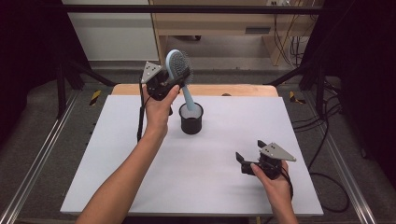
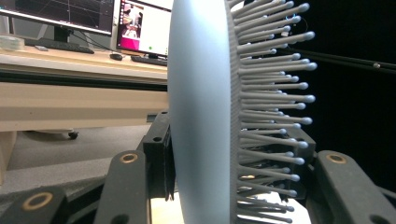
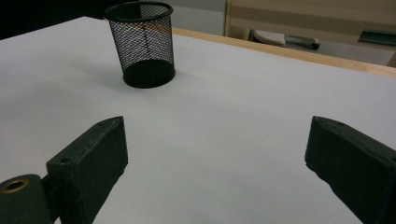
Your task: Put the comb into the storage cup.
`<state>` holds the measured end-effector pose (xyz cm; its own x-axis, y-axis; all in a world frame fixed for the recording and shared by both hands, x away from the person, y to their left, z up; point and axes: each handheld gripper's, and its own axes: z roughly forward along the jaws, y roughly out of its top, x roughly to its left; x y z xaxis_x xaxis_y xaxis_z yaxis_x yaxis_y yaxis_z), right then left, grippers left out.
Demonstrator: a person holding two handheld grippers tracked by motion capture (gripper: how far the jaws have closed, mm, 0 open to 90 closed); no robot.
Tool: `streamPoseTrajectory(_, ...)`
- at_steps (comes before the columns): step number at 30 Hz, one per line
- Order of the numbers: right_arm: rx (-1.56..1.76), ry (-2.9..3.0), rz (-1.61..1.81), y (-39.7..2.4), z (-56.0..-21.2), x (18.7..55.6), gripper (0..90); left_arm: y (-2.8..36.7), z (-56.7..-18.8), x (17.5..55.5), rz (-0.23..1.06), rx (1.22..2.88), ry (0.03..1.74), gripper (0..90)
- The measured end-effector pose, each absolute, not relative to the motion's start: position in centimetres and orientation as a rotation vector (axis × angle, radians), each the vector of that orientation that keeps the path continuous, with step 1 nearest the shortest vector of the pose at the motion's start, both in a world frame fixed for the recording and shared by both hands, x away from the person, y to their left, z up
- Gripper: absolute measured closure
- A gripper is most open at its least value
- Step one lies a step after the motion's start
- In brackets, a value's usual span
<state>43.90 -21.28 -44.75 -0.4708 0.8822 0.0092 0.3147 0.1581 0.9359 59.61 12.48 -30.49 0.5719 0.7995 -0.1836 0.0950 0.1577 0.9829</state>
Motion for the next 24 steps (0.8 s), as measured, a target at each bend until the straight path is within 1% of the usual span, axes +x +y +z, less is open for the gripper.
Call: streamPoseTrajectory(24, 1.123, 1.886, 1.305, -21.2, -44.9, 44.0, 6.1, 11.1, -32.8, 60.6, 0.614, 1.400, 0.858, 49.1)
